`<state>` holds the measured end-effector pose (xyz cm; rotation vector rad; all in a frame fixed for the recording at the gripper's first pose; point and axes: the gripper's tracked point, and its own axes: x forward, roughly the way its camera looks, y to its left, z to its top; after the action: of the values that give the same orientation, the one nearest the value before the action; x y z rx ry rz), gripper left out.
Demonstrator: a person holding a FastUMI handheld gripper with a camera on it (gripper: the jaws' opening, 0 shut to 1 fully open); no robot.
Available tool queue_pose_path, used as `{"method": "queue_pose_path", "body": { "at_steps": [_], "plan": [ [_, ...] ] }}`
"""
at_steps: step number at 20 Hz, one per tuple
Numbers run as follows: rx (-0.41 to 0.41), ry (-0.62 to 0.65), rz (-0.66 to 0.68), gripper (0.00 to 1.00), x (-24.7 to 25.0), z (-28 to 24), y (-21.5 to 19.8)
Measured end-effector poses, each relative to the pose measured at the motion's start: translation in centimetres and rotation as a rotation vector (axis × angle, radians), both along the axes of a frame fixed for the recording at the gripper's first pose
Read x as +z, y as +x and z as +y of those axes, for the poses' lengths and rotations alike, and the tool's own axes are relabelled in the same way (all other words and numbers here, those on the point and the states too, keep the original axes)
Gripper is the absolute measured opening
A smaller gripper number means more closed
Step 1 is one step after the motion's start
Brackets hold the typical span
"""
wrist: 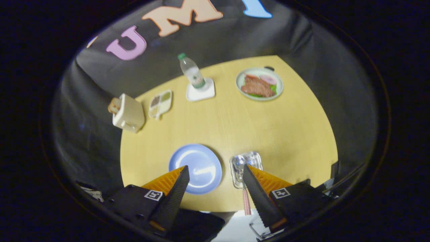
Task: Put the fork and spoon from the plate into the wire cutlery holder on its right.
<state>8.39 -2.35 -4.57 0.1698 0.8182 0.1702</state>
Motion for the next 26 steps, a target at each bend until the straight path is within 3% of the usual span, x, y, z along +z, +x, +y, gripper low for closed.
{"method": "queue_pose_path", "body": {
  "at_steps": [3, 6, 12, 17, 26],
  "plan": [
    [-0.035, -0.004, -0.358, 1.0, 5.3, 0.4, 0.8],
    [-0.071, -0.033, -0.637, 1.0, 9.8, 0.3, -1.5],
    [-0.139, -0.12, -1.016, 1.0, 14.6, 0.6, -8.0],
    [-0.151, -0.085, -1.199, 1.0, 17.1, 2.7, -12.9],
    [-0.187, -0.032, -1.223, 1.0, 16.9, 3.3, -14.5]
  ]
}}
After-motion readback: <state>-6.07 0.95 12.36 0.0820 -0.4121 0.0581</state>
